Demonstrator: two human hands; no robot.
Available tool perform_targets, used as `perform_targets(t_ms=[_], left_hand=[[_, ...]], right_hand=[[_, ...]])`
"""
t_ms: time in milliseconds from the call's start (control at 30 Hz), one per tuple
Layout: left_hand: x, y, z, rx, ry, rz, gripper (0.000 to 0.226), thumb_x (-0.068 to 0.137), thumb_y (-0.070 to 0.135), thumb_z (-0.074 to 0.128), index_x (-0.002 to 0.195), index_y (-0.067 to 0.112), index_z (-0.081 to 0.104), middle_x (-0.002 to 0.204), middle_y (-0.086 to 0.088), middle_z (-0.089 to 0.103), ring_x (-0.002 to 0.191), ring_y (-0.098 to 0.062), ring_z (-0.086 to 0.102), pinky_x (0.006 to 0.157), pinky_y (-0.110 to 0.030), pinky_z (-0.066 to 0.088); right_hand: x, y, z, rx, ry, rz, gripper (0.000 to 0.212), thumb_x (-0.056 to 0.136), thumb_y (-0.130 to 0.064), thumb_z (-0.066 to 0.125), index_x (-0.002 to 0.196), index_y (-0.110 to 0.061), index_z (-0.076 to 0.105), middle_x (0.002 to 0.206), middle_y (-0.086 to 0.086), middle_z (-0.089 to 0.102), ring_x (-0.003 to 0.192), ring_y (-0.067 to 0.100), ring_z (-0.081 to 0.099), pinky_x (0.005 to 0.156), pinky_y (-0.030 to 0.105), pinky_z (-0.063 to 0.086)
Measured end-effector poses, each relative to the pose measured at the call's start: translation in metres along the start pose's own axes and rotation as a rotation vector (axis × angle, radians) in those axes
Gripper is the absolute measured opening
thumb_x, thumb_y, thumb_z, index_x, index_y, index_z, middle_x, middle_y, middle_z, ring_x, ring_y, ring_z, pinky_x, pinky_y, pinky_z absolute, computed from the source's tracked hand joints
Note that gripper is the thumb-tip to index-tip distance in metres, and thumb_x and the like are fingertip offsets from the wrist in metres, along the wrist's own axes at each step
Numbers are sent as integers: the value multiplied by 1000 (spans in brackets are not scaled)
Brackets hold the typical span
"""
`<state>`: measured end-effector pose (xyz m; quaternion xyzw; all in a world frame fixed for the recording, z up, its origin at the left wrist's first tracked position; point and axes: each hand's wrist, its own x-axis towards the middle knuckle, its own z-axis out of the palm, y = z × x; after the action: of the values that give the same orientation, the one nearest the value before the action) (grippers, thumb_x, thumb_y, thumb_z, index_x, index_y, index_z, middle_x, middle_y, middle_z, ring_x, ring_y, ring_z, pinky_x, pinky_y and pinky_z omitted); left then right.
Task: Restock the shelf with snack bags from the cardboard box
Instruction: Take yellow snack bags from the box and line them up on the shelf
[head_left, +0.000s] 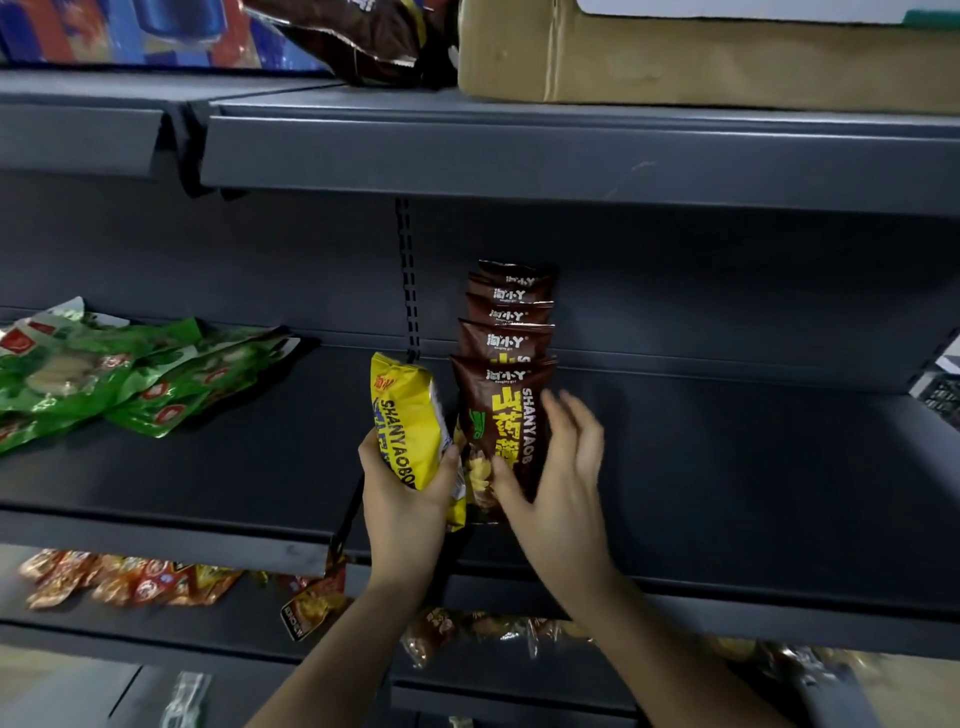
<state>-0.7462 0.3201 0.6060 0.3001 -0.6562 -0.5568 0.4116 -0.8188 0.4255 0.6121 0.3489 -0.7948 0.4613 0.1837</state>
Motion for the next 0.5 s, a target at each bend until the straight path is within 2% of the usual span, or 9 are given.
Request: perform_targets(t_ms=[100,200,333,500], left_hand=[[-1,1,0,6,-9,1,51,80,23,72,120,23,41,102,6,63,93,-5,62,80,-24,49],[-1,1,0,14,-15,8,52,79,23,73,121,22,41,103,6,62,93,-5,62,79,-24,49],[0,0,-1,-23,3,14,51,79,20,73,120,18,43,101,5,63,91,-5,63,78,-22,49],[0,-1,-2,-95,66,15,45,80,13,71,115,17,44,92,8,61,75,8,60,67,-6,47]], right_hand=[[3,17,-16,-306,-171,-396,60,87,-38,52,141,-17,36,147,2,31,141,18,25,114,40,29],[17,26,-16,-575,-317,-585,69,85,-50,51,144,-20,35,155,6,27,145,23,19,118,46,19],[29,23,-4,-696,-319,-575,79,78,-57,52,146,-22,33,158,8,20,146,25,17,117,51,19],[22,22,12,-656,-257,-460,85,75,-61,58,146,-22,31,157,12,22,145,28,18,114,49,25]])
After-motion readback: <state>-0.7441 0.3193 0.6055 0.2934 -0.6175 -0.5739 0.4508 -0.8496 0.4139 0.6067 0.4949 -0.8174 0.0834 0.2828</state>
